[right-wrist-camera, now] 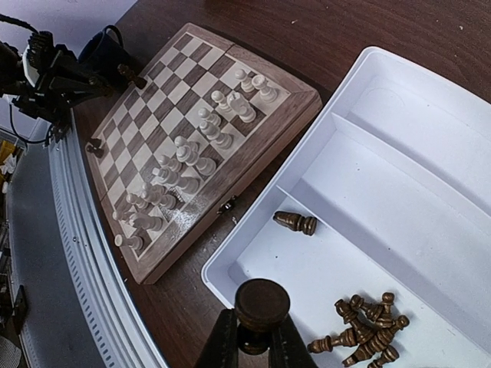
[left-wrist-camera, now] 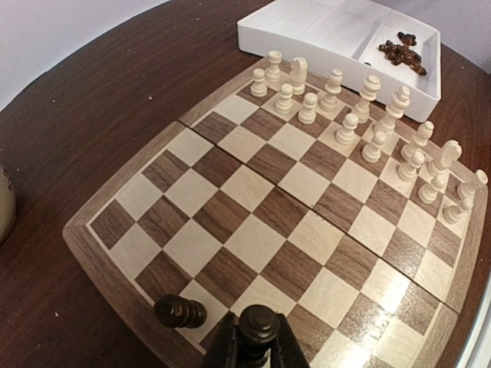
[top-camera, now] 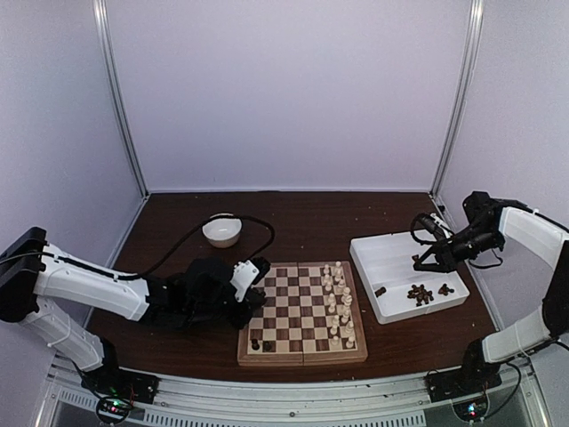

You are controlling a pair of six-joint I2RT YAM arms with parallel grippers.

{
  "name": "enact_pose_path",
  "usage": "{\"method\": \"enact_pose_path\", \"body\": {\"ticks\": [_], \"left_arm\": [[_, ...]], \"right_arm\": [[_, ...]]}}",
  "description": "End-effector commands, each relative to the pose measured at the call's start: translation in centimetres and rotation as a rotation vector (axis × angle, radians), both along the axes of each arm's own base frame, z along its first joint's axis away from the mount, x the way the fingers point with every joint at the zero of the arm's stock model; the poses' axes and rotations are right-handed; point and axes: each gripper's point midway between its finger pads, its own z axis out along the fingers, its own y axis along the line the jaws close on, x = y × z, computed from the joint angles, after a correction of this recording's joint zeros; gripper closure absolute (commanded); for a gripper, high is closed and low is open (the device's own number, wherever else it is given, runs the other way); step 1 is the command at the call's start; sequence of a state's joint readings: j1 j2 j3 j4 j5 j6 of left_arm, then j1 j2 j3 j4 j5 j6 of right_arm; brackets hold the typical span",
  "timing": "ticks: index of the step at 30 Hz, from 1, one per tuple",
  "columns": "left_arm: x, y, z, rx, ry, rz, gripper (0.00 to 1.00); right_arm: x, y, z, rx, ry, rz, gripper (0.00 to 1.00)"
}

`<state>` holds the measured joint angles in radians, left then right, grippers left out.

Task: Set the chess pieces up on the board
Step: Place the king at d8.

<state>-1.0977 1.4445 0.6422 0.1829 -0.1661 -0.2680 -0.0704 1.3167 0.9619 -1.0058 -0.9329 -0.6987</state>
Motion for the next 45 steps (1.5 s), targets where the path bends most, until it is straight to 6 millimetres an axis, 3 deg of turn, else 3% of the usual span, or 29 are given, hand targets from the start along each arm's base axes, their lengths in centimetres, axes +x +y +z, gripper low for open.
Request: {"method": "enact_pose_path", "body": {"ticks": [1, 13, 24, 45], "left_arm": [[0.5, -0.1, 3.0, -0.095, -0.151, 0.042, 0.97], [-0.2, 1.7, 0.7, -0.139, -0.163, 0.096, 0.97], [-0.7, 0.2, -1.1, -0.178, -0.098, 0.057, 0.96], [0.6, 0.8, -3.0, -0.159, -0.057, 0.126, 0.9]], "right_arm": [[0.1, -0.4, -0.6, -0.025, 0.003, -0.02, 0.91], [0.7, -0.6, -1.3, -0.033, 0.033, -0.038, 0.91], [0.7, -0.7, -1.6, -0.041, 0.038, -0.042, 0.91], [0.4, -0.6, -1.6, -0.038, 0.043, -0.036, 0.91]]}}
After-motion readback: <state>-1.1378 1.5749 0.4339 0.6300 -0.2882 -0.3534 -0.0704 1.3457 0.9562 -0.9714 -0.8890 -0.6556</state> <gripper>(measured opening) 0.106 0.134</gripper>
